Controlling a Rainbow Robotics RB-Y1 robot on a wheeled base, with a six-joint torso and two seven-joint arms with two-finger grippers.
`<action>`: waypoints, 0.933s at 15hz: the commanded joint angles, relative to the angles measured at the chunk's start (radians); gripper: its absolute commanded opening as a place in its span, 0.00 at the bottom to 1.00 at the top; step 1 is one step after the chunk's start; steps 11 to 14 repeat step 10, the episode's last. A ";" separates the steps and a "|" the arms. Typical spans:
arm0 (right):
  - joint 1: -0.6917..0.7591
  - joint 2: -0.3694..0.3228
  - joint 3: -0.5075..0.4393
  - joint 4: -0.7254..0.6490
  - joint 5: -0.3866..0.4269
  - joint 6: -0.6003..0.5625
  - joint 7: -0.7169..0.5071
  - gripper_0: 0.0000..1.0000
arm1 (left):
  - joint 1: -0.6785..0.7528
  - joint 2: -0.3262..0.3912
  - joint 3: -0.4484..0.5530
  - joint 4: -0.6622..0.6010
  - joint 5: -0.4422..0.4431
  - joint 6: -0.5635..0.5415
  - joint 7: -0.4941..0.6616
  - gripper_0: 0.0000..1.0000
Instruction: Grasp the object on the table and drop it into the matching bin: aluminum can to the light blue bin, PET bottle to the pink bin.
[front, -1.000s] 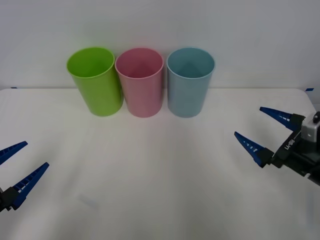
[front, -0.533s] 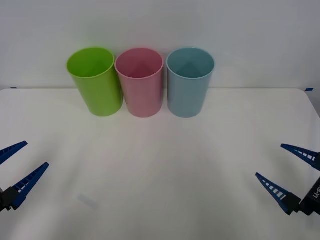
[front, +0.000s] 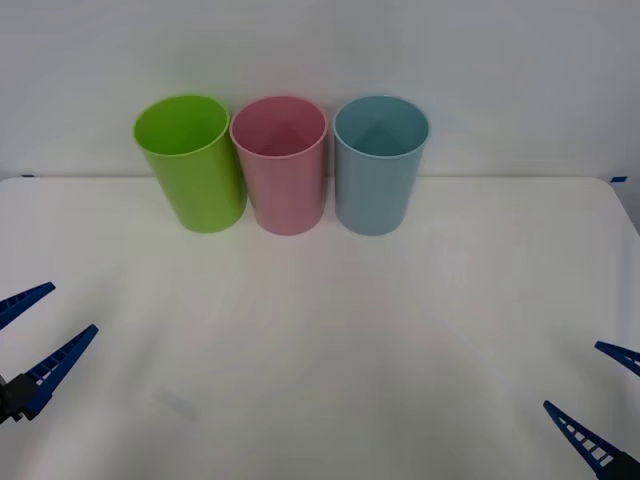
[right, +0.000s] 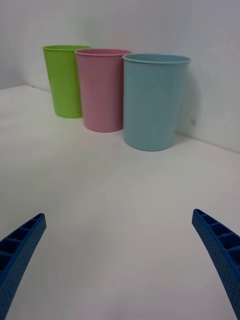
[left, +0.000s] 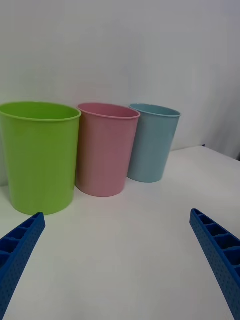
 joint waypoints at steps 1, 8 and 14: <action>-0.015 0.016 -0.044 0.080 0.000 -0.089 0.002 1.00 | 0.000 0.000 0.000 0.000 0.000 0.000 0.000 1.00; -0.018 0.016 -0.061 0.154 0.020 -0.112 0.002 1.00 | 0.000 0.000 0.000 0.000 0.000 0.000 0.000 1.00; -0.018 0.016 -0.061 0.154 0.020 -0.112 0.002 1.00 | 0.000 0.000 0.000 0.000 0.000 0.000 0.000 1.00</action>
